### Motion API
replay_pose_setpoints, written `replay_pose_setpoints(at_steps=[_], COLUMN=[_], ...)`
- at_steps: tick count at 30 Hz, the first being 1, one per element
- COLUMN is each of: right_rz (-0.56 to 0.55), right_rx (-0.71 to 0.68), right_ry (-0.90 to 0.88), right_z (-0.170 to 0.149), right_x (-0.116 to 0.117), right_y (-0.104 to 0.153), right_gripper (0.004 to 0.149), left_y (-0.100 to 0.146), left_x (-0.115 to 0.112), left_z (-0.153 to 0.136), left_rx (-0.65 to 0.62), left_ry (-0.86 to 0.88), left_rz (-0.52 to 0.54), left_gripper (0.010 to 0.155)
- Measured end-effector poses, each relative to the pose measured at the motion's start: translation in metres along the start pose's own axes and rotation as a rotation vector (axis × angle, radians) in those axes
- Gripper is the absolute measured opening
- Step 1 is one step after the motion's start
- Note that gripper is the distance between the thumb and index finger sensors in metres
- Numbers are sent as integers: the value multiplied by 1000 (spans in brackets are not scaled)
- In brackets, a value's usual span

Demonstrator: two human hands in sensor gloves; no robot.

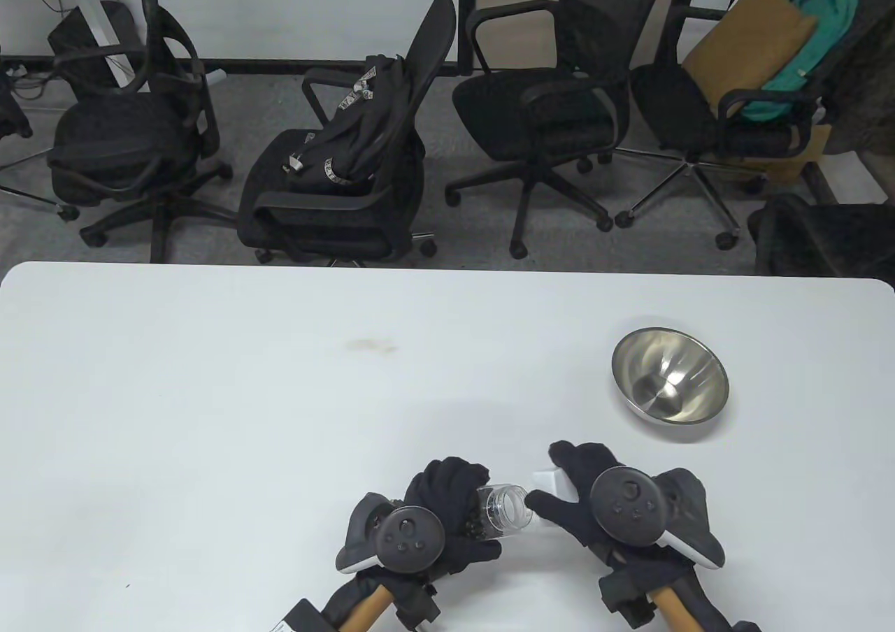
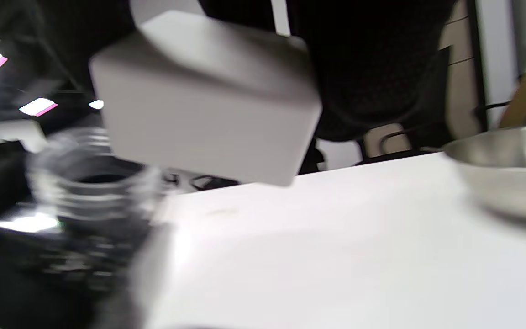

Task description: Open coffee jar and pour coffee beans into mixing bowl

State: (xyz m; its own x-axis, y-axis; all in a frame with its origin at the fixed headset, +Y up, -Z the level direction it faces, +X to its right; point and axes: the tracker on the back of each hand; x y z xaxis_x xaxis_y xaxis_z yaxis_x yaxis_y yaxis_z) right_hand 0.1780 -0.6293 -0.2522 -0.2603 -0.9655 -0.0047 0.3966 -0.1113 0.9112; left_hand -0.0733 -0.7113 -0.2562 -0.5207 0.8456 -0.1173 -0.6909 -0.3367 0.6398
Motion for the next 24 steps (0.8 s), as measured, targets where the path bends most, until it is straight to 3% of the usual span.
replay_pose_setpoints(at_steps=[4, 13, 24], right_rz=[127, 312, 494], right_rx=[187, 460, 666], right_ry=[95, 197, 223], right_z=[-32, -90, -143], right_x=[12, 44, 74], right_y=[-5, -6, 4], right_gripper=[72, 72, 78], left_y=[3, 4, 7], left_x=[5, 7, 11], left_z=[-2, -3, -7], left_rx=[9, 5, 18], left_ry=[0, -4, -2], left_rz=[25, 31, 46], left_gripper=[94, 94, 94])
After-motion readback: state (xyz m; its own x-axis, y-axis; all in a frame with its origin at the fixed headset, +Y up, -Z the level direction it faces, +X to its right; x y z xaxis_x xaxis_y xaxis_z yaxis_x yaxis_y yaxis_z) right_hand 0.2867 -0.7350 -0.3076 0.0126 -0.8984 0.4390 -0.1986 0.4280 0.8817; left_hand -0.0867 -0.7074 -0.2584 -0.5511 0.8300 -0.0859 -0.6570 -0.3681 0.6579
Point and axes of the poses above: the tracker on the back of each hand, its own z axis roughly to the thumb side, its own y axis roughly from the fingertips to the wrist, x = y × z, and after that the axes turned 9 degrees about -x, right-handed
